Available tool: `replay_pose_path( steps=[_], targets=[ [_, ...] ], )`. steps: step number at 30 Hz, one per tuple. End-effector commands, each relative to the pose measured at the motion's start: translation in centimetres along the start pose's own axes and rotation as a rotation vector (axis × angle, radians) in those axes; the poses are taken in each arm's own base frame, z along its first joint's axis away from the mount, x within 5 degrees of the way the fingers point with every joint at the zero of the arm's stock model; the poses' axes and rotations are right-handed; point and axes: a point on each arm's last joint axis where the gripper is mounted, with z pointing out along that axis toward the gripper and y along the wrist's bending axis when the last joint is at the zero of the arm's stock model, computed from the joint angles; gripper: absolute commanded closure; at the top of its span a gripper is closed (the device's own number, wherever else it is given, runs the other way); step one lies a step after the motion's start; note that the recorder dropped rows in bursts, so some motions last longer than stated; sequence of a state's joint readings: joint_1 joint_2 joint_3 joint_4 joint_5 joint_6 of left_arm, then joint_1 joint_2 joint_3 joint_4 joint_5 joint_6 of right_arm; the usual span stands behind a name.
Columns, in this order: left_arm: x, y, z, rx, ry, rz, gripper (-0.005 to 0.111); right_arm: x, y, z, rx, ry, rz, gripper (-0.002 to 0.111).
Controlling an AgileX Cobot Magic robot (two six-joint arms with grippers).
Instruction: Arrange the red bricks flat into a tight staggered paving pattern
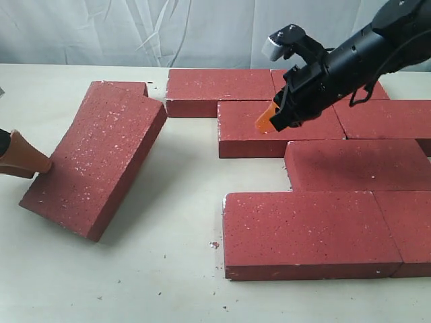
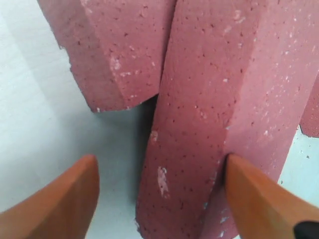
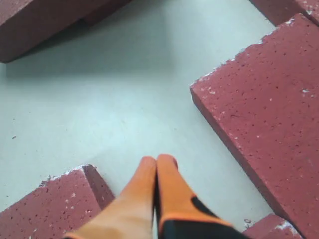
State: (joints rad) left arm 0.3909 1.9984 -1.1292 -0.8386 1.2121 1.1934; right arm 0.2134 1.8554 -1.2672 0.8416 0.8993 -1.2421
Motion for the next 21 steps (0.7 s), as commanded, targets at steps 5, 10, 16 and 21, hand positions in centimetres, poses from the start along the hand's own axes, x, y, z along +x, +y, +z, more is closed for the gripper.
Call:
replay_pose_path(
  steps=[5,10,16,21],
  targets=[
    [0.0,-0.2,-0.4,-0.003,-0.002,-0.017,0.04,0.0,0.9,-1.3,0.078,-0.083,-0.09,0.109],
    [-0.2,-0.8,-1.1,-0.025,-0.003,-0.025,0.037,-0.1,0.8,-1.3,0.094,-0.09,-0.096,0.109],
    [0.1,-1.5,-1.1,-0.012,-0.024,-0.001,0.035,-0.3,0.4,-1.4,0.135,-0.117,-0.08,0.109],
    [1.0,-1.6,-0.4,0.016,-0.015,-0.035,0.035,-0.4,0.4,-1.4,0.139,-0.124,-0.077,0.109]
  ],
)
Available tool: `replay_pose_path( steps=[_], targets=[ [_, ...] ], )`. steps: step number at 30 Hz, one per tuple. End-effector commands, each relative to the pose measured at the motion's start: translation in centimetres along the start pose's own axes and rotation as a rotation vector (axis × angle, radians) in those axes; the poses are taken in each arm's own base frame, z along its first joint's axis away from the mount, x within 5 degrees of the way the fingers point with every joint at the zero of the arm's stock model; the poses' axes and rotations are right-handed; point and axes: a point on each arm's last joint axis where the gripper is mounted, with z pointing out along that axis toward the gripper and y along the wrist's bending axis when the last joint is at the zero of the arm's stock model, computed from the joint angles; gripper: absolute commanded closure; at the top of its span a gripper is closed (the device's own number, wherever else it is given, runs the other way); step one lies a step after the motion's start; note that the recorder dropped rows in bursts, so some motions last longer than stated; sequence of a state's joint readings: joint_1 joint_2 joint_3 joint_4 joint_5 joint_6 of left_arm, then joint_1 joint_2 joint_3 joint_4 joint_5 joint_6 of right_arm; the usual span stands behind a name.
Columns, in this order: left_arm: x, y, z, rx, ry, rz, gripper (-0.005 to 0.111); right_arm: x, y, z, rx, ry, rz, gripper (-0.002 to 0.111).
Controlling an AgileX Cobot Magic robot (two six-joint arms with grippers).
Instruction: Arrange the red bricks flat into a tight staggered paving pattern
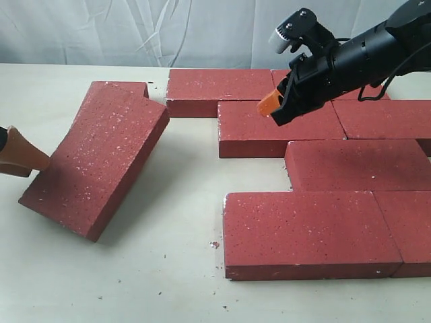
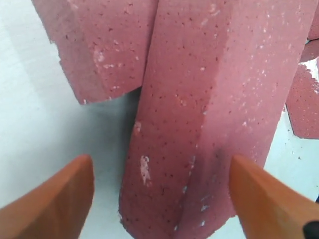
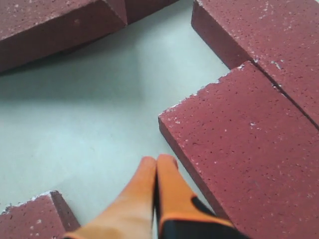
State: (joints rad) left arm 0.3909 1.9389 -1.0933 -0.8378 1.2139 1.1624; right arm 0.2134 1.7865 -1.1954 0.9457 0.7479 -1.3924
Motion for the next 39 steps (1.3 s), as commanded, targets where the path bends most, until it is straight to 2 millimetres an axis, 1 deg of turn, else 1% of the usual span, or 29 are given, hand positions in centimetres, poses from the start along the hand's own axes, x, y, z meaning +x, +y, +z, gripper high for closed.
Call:
replay_pose_path(
  steps=[1,3,5,11,13,15,16,18,20,24,25,28,32,37,39],
  targets=[
    [1.0,-0.3,0.5,0.033,0.002,-0.02,0.035,-0.1,0.0,-0.2,0.014,-0.015,0.002,0.109],
    [1.6,-0.3,0.9,0.047,0.014,-0.021,0.035,-0.1,0.0,-0.2,0.013,-0.018,0.005,0.109],
    [1.9,-0.4,1.2,0.061,0.01,0.018,0.035,-0.2,0.0,-0.2,0.013,-0.023,0.011,0.109],
    [1.8,-0.8,1.7,0.105,-0.075,0.053,0.035,-0.2,0.0,-0.2,0.013,-0.023,0.009,0.109],
    [2.0,-0.8,1.8,0.107,-0.068,0.059,0.035,-0.2,0.0,-0.2,0.013,-0.023,0.009,0.109],
    [2.3,-0.7,1.9,0.105,-0.047,0.064,0.038,-0.2,0.0,-0.2,0.013,-0.023,0.009,0.109],
    [2.5,-0.7,1.9,0.103,-0.034,0.068,0.041,-0.2,0.0,-0.2,0.013,-0.023,0.009,0.109],
    [2.6,-0.7,1.9,0.1,-0.022,0.073,0.053,-0.2,0.0,-0.2,0.013,-0.023,0.009,0.109],
    [2.6,-0.7,1.9,0.099,-0.021,0.074,0.067,-0.2,0.0,-0.2,0.013,-0.023,0.009,0.109],
    [2.6,-0.7,1.9,0.099,-0.021,0.076,0.101,0.0,-0.2,0.1,0.014,-0.02,0.018,0.109],
    [2.6,-0.7,1.9,0.099,-0.021,0.076,0.107,0.0,-0.2,0.2,0.013,-0.018,0.019,0.109],
    [2.5,-0.9,1.7,0.093,-0.026,0.085,0.106,0.2,-0.3,0.5,0.006,-0.023,0.02,0.109],
    [2.1,-2.2,0.4,0.06,-0.056,0.13,0.106,0.1,-0.3,0.6,0.003,-0.033,0.018,0.109],
    [1.1,-5.2,-2.2,-0.004,-0.148,0.252,0.107,0.1,-0.3,0.6,0.003,-0.037,0.019,0.109],
    [0.7,-6.7,-2.8,-0.014,-0.184,0.298,0.107,0.1,-0.3,0.6,0.003,-0.037,0.019,0.109]
  ],
)
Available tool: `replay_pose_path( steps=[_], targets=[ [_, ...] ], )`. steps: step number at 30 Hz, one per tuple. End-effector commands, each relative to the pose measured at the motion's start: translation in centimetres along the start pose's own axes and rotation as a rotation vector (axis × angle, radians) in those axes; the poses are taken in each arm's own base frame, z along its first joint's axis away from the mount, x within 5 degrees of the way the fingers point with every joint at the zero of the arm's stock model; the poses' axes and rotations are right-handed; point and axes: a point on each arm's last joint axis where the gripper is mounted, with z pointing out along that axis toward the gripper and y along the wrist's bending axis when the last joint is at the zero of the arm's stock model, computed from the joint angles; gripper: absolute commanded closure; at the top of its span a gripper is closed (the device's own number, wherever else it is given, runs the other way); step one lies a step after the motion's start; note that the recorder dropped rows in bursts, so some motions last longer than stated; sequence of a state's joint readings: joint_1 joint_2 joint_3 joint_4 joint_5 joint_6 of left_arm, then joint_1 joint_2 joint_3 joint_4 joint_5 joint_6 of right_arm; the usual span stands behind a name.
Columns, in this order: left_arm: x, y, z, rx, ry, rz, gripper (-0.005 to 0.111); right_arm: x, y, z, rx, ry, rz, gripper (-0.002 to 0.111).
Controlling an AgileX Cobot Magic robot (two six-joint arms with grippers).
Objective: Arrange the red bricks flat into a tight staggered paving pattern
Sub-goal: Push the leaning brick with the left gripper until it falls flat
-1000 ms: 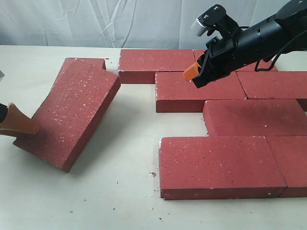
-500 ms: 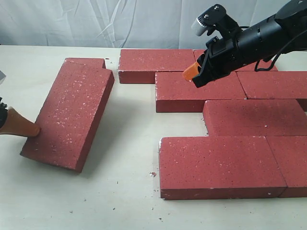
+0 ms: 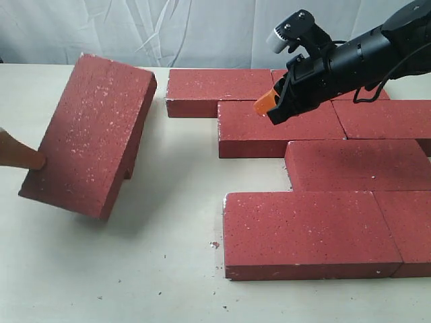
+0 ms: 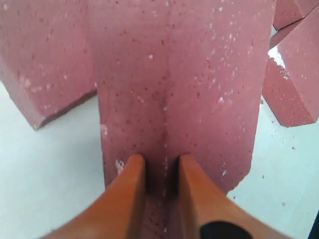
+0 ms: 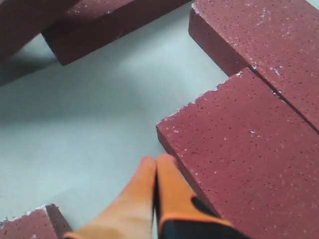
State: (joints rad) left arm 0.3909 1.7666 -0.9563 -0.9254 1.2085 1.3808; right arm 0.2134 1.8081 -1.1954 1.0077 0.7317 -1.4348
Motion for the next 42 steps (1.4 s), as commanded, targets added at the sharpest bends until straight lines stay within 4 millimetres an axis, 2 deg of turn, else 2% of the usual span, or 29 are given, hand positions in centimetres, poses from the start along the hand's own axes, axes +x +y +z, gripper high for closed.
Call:
replay_pose_path(
  steps=[1,3,8,11,13,15,20,25,28,30,31,33,34,36,37,39,40,41,42],
  targets=[
    [-1.8,-3.1,-1.3,-0.02,-0.075,0.133,0.107,0.0,0.0,0.0,0.003,-0.008,0.004,0.109],
    [-2.5,-4.2,-1.1,-0.032,-0.011,0.235,0.107,0.0,0.0,0.0,0.003,-0.008,0.004,0.109],
    [-3.7,-6.5,1.3,-0.077,0.307,0.419,0.107,0.0,0.0,0.0,0.003,-0.008,0.004,0.109],
    [-4.6,-7.5,2.2,-0.083,0.364,0.489,0.107,0.0,0.0,0.0,0.003,-0.009,0.005,0.109],
    [-5.1,-7.6,2.5,-0.075,0.351,0.49,0.107,0.0,0.0,0.0,0.005,-0.009,0.005,0.109],
    [-5.3,-7.5,2.8,-0.072,0.335,0.412,0.107,0.0,0.0,0.0,0.004,-0.013,0.009,0.109],
    [-4.8,-6.5,3.3,-0.099,0.389,0.307,0.107,-0.3,0.0,0.0,-0.003,-0.041,0.041,0.109],
    [-4.6,-5.9,3.8,-0.089,0.409,0.294,0.104,-0.3,0.0,0.0,-0.003,-0.042,0.043,0.109],
    [-4.6,-5.9,3.8,-0.102,0.411,0.247,0.085,-0.3,0.0,0.0,-0.003,-0.042,0.043,0.109],
    [-4.6,-5.9,3.8,-0.104,0.411,0.242,0.06,-0.3,0.0,0.0,-0.003,-0.042,0.043,0.109],
    [-4.6,-5.9,3.8,-0.105,0.411,0.237,0.034,-0.3,0.0,0.0,-0.003,-0.042,0.043,0.109],
    [-4.3,-5.8,3.4,-0.145,0.448,0.234,0.014,-0.3,0.0,0.0,-0.003,-0.042,0.043,0.109],
    [-4.4,-5.5,3.1,-0.201,0.452,0.227,0.014,-0.3,0.0,0.0,-0.003,-0.042,0.043,0.109],
    [-5.3,-5.0,1.3,-0.417,0.437,0.196,0.021,-0.4,0.0,0.0,0.001,-0.057,0.059,0.109],
    [-6.0,-5.2,-0.3,-0.548,0.414,0.162,0.031,-0.4,0.0,0.1,-0.002,-0.065,0.071,0.109],
    [-6.6,-6.6,-1.8,-0.623,0.308,0.067,0.054,-0.3,-0.4,0.7,0.005,-0.087,0.095,0.109],
    [-6.6,-7.7,-1.7,-0.562,0.269,0.001,0.075,-0.2,-0.7,1.3,0.003,-0.113,0.138,0.109],
    [-6.3,-8.5,-1.3,-0.493,0.287,0.018,0.096,0.0,-0.9,1.8,-0.01,-0.13,0.182,0.109],
    [-5.8,-9.5,-0.2,-0.415,0.312,0.046,0.106,0.1,-0.7,2.7,-0.047,-0.142,0.207,0.109]
  ],
)
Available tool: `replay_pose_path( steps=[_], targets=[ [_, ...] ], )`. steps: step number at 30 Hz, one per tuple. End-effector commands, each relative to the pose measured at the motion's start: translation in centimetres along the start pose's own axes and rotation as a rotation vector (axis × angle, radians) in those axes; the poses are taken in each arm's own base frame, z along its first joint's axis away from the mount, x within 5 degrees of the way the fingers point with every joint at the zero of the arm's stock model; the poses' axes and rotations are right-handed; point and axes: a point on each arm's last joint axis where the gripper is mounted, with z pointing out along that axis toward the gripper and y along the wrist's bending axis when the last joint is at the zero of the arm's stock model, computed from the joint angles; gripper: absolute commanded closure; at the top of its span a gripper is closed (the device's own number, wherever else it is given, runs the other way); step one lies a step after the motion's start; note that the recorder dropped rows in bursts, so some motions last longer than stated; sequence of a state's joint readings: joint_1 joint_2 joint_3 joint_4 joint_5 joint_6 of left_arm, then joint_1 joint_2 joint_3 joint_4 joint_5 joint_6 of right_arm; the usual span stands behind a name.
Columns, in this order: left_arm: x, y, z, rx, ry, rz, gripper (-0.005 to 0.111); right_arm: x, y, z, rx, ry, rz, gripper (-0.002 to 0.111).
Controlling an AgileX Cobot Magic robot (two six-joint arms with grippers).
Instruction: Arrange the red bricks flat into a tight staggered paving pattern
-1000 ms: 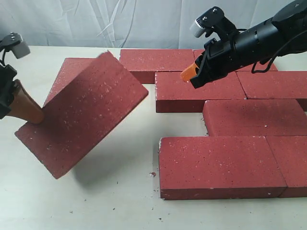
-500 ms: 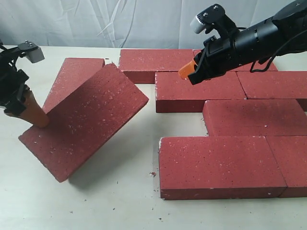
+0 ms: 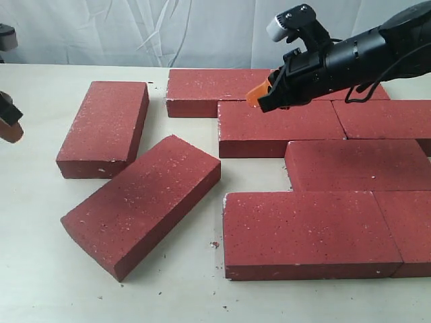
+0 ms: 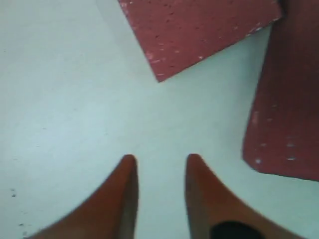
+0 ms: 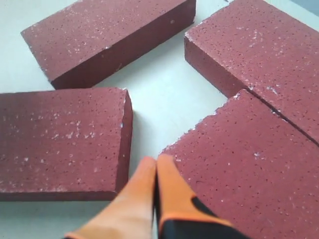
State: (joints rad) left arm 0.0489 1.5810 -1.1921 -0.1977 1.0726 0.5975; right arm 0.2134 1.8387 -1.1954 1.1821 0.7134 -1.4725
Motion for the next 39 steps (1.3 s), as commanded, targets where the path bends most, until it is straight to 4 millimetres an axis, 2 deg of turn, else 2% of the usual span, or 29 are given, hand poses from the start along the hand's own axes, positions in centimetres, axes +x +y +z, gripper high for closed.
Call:
replay_pose_path(
  steps=[1,4,6,9,13,17,22,26,31,36,39],
  targets=[
    [0.5,-4.1,0.1,0.197,0.029,0.017,0.107,0.8,-0.1,2.4,-0.071,-0.036,0.081,0.109],
    [1.3,-8.3,2.3,0.248,0.165,-0.065,0.107,1.1,1.4,4.1,-0.097,0.026,-0.005,0.109],
    [1.3,-10.0,3.6,0.227,0.141,-0.014,0.107,1.1,2.2,4.5,-0.11,0.065,-0.07,0.109],
    [1.8,-11.6,5.3,0.171,0.113,0.068,0.107,0.9,2.9,5.0,-0.098,0.139,-0.101,0.109],
    [3.6,-11.7,6.7,0.085,0.198,0.192,0.107,0.5,2.4,5.5,0.081,0.217,-0.111,0.109],
    [5.2,-11.3,7.5,0.047,0.272,0.243,0.107,0.0,2.2,5.4,0.142,0.28,-0.07,0.109],
    [5.8,-12.0,8.1,0.128,0.25,0.275,0.107,-0.3,1.9,6.4,0.092,0.336,-0.084,0.109],
    [6.2,-12.2,8.8,0.145,0.21,0.307,0.107,-0.2,1.5,8.4,0.081,0.347,-0.075,0.109],
    [6.1,-12.5,8.9,0.181,0.18,0.335,0.107,0.3,2.0,11.0,0.096,0.369,-0.152,0.109],
    [6.0,-12.8,9.4,0.223,0.174,0.38,0.107,0.7,1.8,11.9,0.129,0.354,-0.158,0.109],
    [6.1,-12.7,10.3,0.229,0.213,0.38,0.107,0.9,1.7,12.2,0.133,0.354,-0.155,0.109]
  ],
)
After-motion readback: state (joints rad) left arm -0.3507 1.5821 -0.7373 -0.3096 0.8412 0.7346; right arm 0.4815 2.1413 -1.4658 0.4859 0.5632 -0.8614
